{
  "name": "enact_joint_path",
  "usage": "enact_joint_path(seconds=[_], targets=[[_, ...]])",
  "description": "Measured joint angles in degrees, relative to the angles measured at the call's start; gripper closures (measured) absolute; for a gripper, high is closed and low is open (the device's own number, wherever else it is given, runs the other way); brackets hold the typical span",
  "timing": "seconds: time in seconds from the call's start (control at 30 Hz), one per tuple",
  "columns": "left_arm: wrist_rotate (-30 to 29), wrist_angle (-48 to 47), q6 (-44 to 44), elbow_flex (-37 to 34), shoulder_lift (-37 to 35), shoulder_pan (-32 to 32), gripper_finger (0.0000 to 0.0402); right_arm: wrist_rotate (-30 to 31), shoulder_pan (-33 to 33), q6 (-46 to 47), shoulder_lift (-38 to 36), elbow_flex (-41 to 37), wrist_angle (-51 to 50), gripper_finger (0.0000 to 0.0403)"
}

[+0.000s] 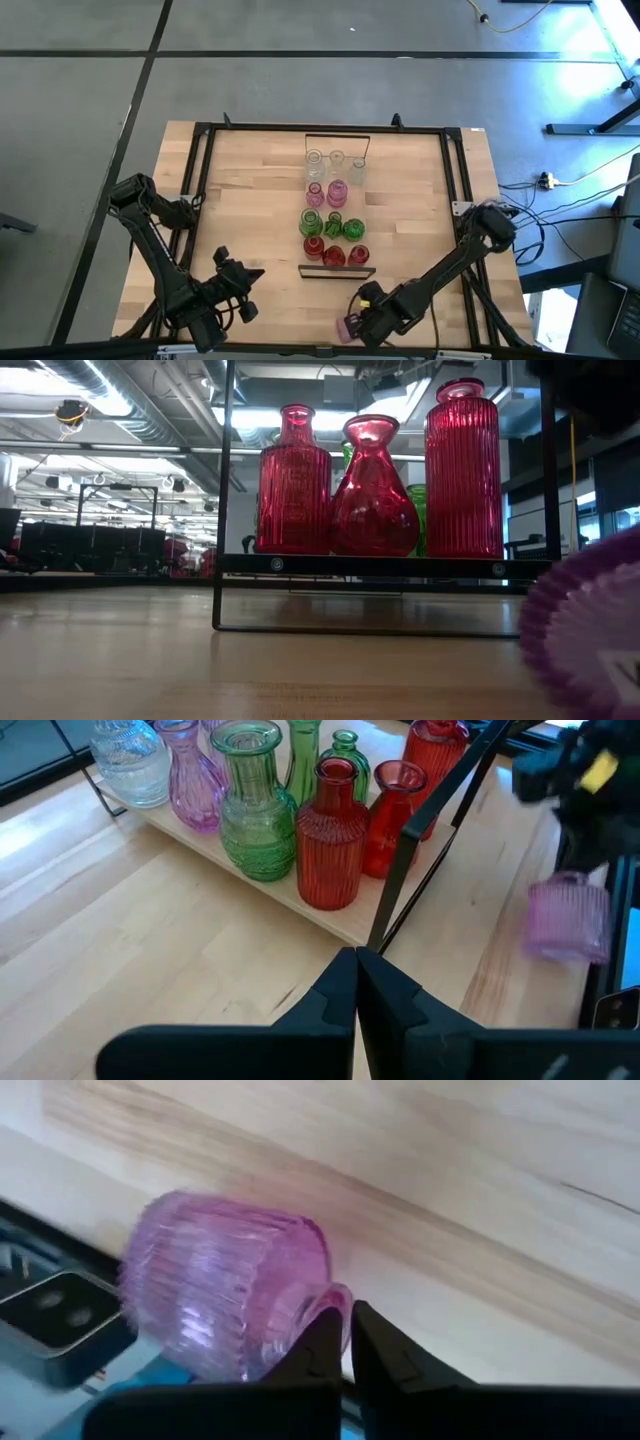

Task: Sort vases onto shelf
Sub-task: Put the purple vase on the shelf aligned with the other purple vases

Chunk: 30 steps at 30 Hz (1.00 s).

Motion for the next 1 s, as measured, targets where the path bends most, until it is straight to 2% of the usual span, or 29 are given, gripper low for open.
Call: enact_joint_path(seconds=[0.33, 0.7, 0.8, 0.9, 1.0], targets=[[0.0, 0.0, 0.0, 0.0, 0.0, 0.0, 0.0401, 5.5, 0.0, -1.4, -0.6, 0.3, 0.2, 0.0402], [0.0, 0.0, 0.0, 0.0, 0.0, 0.0, 0.0401, 7.6, 1.3, -2.3, -0.6, 0.3, 2.8, 0.0403], [0.1, 1.0, 0.0, 0.0, 0.0, 0.0, 0.0401, 10.7, 2.8, -1.2, -0.7, 0.3, 3.0, 0.0403], [1.0, 7.6, 1.7, -0.5, 0.0, 0.0, 0.0402, 16.1, 4.9, 0.4, -1.4, 0.3, 2.9, 0.0403], [4.5, 23.5, 10.7, -4.1, 0.1, 0.2, 0.0401, 21.3, 7.5, 2.7, -2.1, 0.4, 3.0, 0.0403]])
